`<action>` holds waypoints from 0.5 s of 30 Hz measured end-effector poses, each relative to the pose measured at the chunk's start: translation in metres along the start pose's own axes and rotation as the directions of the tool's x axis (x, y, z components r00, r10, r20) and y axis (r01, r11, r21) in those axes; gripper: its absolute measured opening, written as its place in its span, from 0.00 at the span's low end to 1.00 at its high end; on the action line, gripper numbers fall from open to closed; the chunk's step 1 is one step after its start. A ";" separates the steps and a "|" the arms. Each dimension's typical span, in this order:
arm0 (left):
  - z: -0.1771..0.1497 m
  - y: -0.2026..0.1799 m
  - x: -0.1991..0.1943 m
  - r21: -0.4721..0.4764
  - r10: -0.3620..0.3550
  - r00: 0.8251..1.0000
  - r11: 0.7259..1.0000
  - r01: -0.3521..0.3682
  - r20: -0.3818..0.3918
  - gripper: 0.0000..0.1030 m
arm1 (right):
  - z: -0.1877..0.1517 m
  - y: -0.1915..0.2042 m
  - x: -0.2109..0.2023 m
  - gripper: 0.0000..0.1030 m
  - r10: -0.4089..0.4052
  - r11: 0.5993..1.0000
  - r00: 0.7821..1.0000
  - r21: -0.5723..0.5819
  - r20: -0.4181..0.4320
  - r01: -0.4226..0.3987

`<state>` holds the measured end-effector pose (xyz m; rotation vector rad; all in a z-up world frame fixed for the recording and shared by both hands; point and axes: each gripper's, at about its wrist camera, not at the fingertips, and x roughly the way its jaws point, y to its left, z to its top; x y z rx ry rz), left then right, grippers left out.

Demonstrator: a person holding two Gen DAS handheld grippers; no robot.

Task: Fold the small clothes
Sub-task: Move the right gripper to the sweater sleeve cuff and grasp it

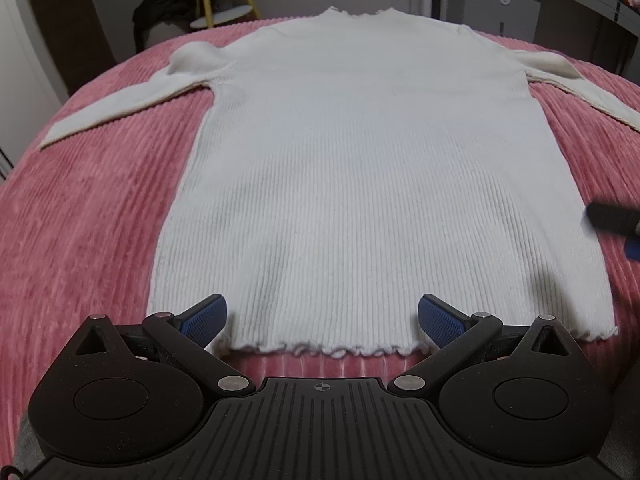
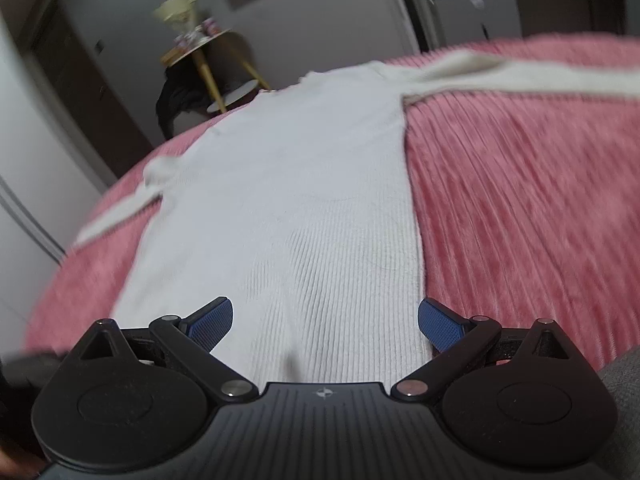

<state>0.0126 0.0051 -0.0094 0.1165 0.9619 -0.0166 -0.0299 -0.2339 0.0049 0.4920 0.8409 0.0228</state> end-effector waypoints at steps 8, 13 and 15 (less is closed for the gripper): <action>0.021 -0.009 0.010 0.054 0.089 0.994 0.994 -0.092 0.066 1.00 | 0.089 -0.096 -0.040 0.96 -0.105 0.968 0.951 0.248 0.291 0.031; 0.043 -0.011 0.030 0.009 0.074 0.995 0.997 -0.075 0.065 1.00 | 0.139 -0.204 -0.041 0.95 -0.310 0.886 0.890 0.441 0.336 0.142; 0.055 -0.014 0.038 -0.015 0.070 0.995 0.998 -0.069 0.066 1.00 | 0.151 -0.242 -0.036 0.82 -0.380 0.842 0.866 0.508 0.325 0.180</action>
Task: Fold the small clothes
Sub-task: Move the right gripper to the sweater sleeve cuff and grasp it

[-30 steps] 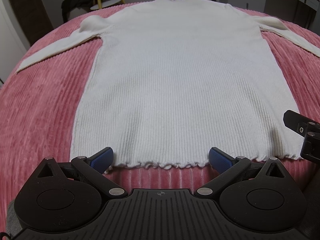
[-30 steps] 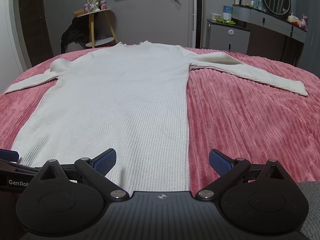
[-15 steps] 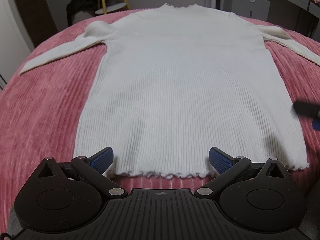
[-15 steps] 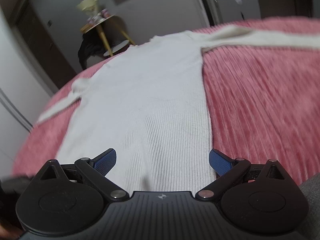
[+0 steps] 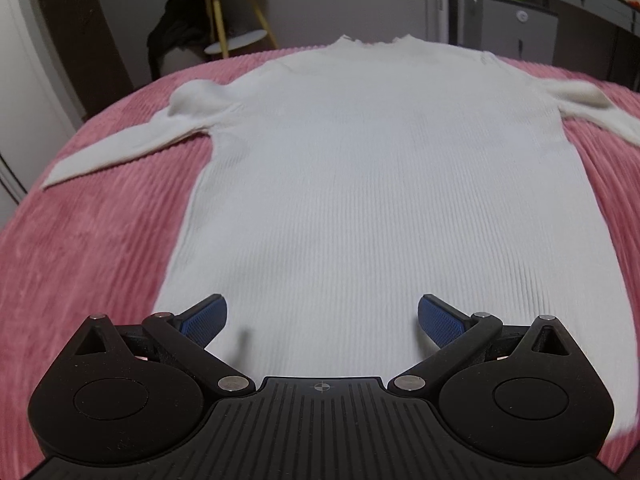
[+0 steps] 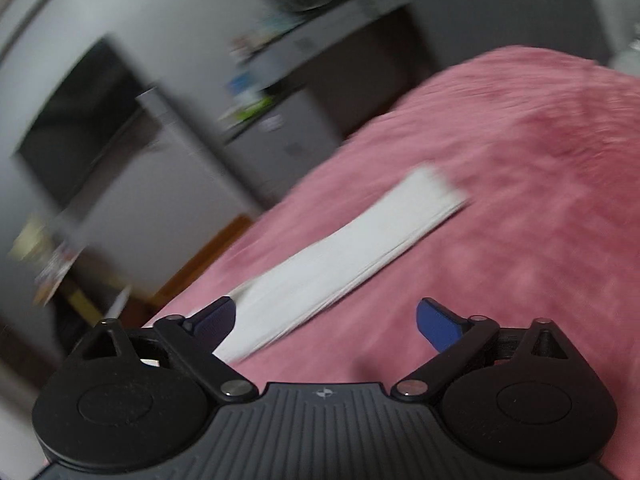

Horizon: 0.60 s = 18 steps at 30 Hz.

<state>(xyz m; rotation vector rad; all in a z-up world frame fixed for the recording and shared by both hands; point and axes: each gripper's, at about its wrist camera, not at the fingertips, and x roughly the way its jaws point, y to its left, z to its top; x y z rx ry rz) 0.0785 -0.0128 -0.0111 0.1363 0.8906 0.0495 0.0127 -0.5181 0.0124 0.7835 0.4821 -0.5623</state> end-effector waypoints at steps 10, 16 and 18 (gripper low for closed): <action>0.047 -0.042 0.036 -0.037 -0.068 0.997 0.997 0.069 0.030 1.00 | 0.044 -0.074 0.085 0.38 -0.069 0.959 0.997 0.272 -0.035 0.076; 0.038 -0.049 0.051 -0.013 -0.078 0.997 0.997 0.078 -0.011 1.00 | 0.056 -0.079 0.104 0.26 -0.045 0.965 0.999 0.258 -0.027 0.051; 0.039 -0.045 0.051 -0.025 -0.083 0.997 0.996 0.083 -0.009 1.00 | 0.061 -0.071 0.108 0.05 -0.062 0.977 0.997 0.200 -0.040 0.069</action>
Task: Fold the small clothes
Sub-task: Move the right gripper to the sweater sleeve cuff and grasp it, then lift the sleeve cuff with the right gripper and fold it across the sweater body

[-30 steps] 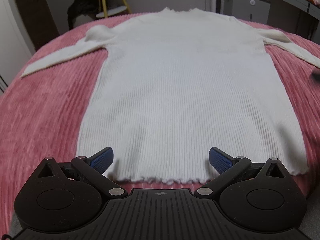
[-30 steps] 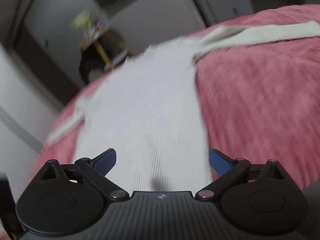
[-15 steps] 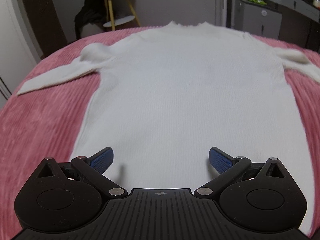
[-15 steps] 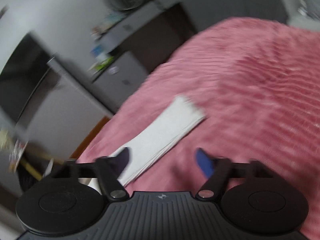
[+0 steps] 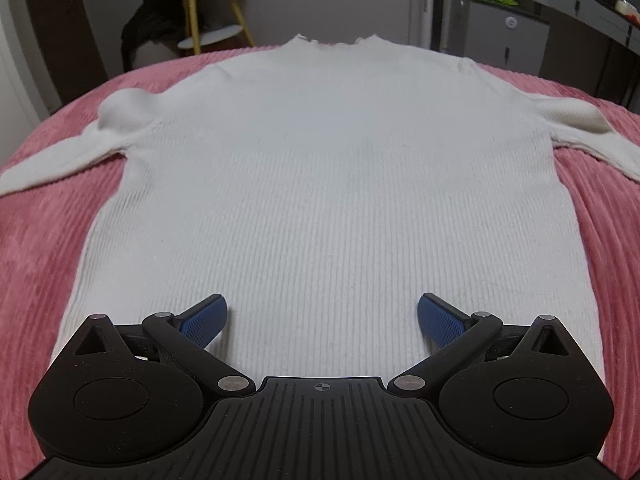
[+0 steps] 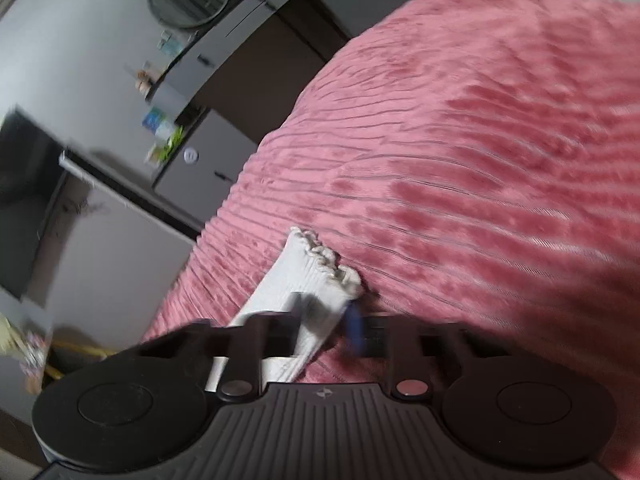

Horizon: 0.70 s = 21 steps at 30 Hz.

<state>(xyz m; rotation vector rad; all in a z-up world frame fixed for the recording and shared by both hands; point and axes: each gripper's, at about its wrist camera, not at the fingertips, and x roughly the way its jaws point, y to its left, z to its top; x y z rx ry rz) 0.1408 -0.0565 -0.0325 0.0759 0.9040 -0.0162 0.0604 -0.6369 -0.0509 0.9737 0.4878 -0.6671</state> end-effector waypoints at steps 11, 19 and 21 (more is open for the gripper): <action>0.012 0.012 -0.015 -0.072 -0.095 0.994 0.993 0.099 0.060 1.00 | -0.114 0.170 -0.060 0.05 0.236 0.707 0.972 -0.682 -0.024 -0.188; 0.016 0.037 -0.023 -0.120 -0.150 0.985 0.980 0.160 0.089 1.00 | -0.183 0.178 -0.028 0.32 0.114 0.734 0.984 -0.656 -0.137 -0.176; 0.022 0.035 -0.020 -0.122 -0.189 0.978 0.972 0.200 0.093 1.00 | -0.170 0.161 -0.035 0.35 0.111 0.835 0.986 -0.527 -0.125 -0.161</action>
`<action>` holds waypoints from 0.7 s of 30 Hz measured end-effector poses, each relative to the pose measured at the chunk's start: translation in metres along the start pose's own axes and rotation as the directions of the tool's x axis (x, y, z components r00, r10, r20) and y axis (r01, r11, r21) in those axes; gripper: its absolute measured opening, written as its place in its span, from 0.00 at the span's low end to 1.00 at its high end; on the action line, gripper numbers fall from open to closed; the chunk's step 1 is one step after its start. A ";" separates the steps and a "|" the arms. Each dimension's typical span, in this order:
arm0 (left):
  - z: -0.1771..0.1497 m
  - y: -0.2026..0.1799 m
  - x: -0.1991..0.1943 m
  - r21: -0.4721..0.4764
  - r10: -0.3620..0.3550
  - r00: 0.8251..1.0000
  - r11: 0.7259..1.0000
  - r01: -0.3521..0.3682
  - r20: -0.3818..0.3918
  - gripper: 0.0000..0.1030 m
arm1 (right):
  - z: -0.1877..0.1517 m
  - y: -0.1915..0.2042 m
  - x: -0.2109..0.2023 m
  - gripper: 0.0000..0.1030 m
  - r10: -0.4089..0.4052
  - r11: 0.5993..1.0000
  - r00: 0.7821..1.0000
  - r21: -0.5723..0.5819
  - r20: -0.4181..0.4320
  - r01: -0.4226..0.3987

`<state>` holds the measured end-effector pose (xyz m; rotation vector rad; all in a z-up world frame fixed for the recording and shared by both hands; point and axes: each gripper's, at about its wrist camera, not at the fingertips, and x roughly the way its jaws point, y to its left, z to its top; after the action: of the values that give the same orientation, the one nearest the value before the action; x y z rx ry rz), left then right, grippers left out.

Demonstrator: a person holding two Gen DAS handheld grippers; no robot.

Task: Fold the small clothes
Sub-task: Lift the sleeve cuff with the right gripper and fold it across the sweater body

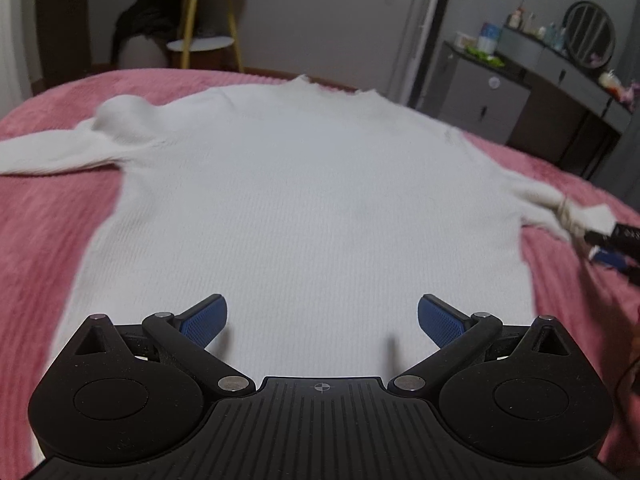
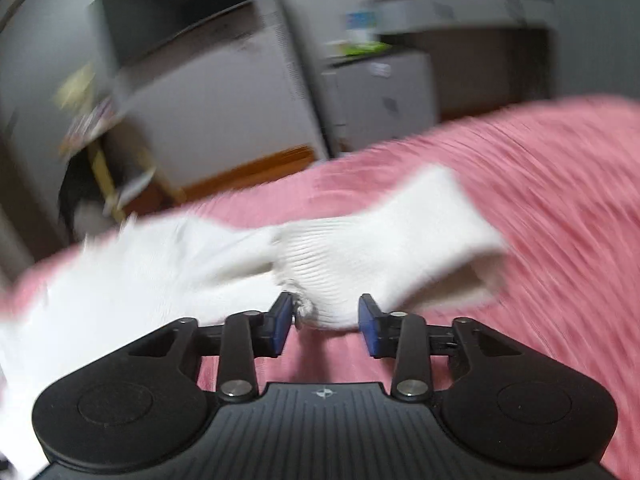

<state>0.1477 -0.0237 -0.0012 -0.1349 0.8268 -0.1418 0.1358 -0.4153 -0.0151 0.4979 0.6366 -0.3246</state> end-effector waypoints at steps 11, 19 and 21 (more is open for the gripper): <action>-0.011 -0.017 0.020 -0.016 -0.082 0.994 0.997 0.081 -0.073 1.00 | -0.011 -0.069 -0.008 0.35 0.045 0.874 0.999 0.484 0.010 -0.044; -0.010 -0.010 0.017 -0.029 -0.102 0.992 0.995 0.100 -0.069 1.00 | -0.003 -0.058 0.015 0.24 0.061 0.892 0.998 0.448 0.000 -0.055; -0.010 -0.007 0.018 -0.050 -0.110 0.991 0.993 0.106 -0.075 1.00 | -0.006 -0.054 0.020 0.15 0.090 0.877 0.996 0.475 -0.022 -0.068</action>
<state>0.1522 -0.0340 -0.0198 -0.2182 0.9009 -0.2312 0.1246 -0.4605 -0.0500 1.0037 0.5754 -0.3950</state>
